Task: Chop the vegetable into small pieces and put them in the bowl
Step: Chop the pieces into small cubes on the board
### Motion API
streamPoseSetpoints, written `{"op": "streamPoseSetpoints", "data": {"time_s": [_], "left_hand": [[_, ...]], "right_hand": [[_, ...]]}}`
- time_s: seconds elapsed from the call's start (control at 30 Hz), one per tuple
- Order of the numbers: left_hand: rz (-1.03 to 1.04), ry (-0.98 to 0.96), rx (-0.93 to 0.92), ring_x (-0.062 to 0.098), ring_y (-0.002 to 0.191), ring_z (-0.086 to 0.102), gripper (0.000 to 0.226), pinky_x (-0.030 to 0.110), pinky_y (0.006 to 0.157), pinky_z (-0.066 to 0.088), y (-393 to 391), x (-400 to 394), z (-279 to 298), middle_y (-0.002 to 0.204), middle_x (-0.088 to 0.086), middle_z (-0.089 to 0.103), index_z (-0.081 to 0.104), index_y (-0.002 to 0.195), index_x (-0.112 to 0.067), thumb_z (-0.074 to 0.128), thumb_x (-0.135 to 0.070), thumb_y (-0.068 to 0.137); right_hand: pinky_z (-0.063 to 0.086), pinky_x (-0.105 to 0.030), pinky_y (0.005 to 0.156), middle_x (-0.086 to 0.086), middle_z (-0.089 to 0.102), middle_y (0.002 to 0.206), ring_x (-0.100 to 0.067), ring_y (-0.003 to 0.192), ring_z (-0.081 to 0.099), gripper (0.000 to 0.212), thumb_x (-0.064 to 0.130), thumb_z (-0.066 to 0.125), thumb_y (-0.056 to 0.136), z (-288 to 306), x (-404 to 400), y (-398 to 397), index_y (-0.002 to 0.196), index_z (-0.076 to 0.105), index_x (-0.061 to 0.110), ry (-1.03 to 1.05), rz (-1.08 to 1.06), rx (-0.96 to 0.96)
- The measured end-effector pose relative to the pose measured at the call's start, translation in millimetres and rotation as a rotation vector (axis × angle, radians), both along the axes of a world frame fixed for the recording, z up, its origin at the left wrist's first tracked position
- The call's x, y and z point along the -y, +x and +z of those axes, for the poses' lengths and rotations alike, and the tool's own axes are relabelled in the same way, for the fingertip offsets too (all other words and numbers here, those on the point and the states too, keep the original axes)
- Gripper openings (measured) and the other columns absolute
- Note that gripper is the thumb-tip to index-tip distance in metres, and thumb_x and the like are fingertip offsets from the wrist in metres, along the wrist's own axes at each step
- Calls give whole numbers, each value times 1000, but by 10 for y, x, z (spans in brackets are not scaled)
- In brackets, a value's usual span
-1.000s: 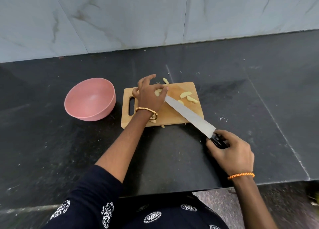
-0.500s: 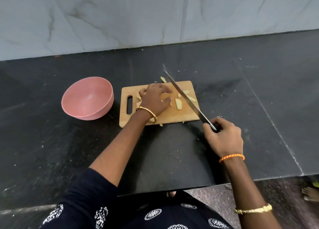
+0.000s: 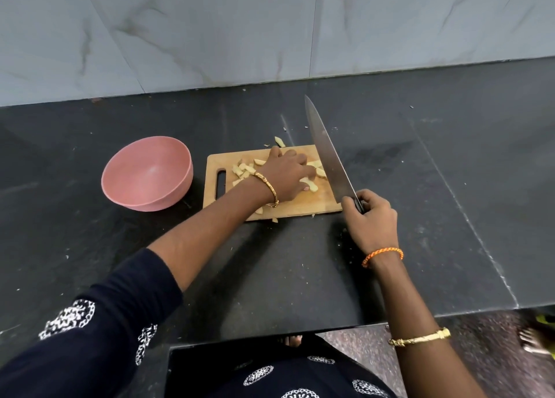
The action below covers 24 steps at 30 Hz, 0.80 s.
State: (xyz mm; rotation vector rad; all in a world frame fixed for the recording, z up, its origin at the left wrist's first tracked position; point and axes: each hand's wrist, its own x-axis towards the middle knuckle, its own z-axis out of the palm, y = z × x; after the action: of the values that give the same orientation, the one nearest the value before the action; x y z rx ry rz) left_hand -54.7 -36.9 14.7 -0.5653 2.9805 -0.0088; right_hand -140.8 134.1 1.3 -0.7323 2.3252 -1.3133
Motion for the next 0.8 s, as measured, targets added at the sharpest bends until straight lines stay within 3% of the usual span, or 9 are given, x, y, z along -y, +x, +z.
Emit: {"op": "streamPoseSetpoints", "data": {"time_s": [0.17, 0.33, 0.5, 0.6, 0.8], "left_hand": [[-129, -33, -75, 20, 105, 49, 32, 35, 87, 32, -46, 126, 1, 114, 1, 58, 58, 116, -17, 37, -32, 98], [-167, 16, -296, 23, 89, 53, 22, 32, 71, 36, 145, 368, 91, 99, 3, 65, 67, 101, -13, 48, -22, 94], [-188, 21, -229, 25, 100, 54, 22, 30, 74, 36, 263, 364, -51, 108, 6, 64, 68, 106, -15, 51, -15, 93], [-193, 32, -229, 26, 96, 57, 24, 32, 74, 43, 324, 369, -91, 105, 9, 64, 68, 109, -14, 54, -10, 91], [-192, 21, -148, 24, 99, 56, 31, 31, 76, 46, 323, 373, -51, 113, 10, 59, 59, 124, -17, 48, -20, 95]], "right_hand": [[42, -27, 57, -4, 53, 56, -23, 63, 53, 17, 18, 56, 84, -7, -33, 23, 70, 63, 10, -44, 20, 22], [43, -27, 55, -3, 54, 57, -21, 57, 53, 16, 18, 57, 83, -7, -63, 29, 71, 65, 12, -76, 14, 49], [41, -26, 54, -4, 56, 58, -15, 56, 48, 16, 17, 57, 84, 2, -47, 11, 72, 66, 10, -79, 7, 58], [39, -23, 51, 2, 53, 56, -12, 55, 47, 16, 18, 58, 84, -3, -58, -17, 71, 66, 12, -73, 3, 52], [39, -15, 47, -6, 61, 63, -13, 56, 50, 16, 19, 58, 85, -19, -50, -30, 74, 66, 11, -51, 7, 69]]}}
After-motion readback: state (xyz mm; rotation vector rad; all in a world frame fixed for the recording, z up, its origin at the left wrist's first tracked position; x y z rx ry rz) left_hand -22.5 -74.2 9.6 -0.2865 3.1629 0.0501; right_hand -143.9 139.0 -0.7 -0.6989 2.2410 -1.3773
